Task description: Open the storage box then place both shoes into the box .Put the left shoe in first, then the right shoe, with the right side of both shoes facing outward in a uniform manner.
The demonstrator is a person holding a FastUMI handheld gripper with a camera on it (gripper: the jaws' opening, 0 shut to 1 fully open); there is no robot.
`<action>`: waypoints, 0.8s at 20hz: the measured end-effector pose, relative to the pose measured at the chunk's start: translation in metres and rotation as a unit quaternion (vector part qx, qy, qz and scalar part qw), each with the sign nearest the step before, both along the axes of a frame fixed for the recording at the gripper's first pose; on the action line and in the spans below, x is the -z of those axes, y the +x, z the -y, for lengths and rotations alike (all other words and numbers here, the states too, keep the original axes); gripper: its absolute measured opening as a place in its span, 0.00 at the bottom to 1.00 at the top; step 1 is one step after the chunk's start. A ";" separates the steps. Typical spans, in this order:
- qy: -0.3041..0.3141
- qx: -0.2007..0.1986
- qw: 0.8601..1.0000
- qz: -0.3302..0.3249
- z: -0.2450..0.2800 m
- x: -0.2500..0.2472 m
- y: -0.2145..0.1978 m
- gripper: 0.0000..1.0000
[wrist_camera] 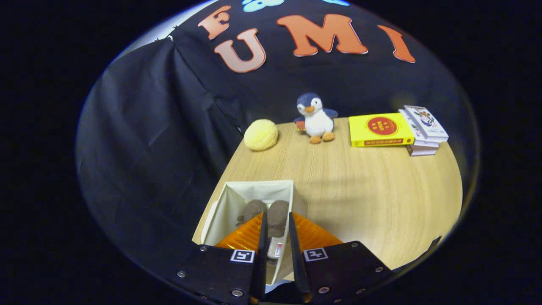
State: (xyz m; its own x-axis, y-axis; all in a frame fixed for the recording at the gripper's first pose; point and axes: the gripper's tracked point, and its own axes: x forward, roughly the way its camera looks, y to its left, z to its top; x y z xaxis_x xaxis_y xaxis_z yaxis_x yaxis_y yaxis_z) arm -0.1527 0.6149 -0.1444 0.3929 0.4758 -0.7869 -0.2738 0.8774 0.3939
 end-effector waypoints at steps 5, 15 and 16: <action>0.008 0.053 0.992 0.115 0.076 -0.052 0.057 0.35; -0.010 0.108 0.940 0.324 0.206 -0.162 0.121 0.60; -0.013 0.110 0.934 0.339 0.215 -0.170 0.122 0.63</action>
State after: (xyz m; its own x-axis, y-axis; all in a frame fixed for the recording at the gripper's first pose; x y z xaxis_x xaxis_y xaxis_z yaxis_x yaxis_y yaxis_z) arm -0.0303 0.3999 0.0256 0.8911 0.3091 -0.3323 -0.2648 0.9488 0.1724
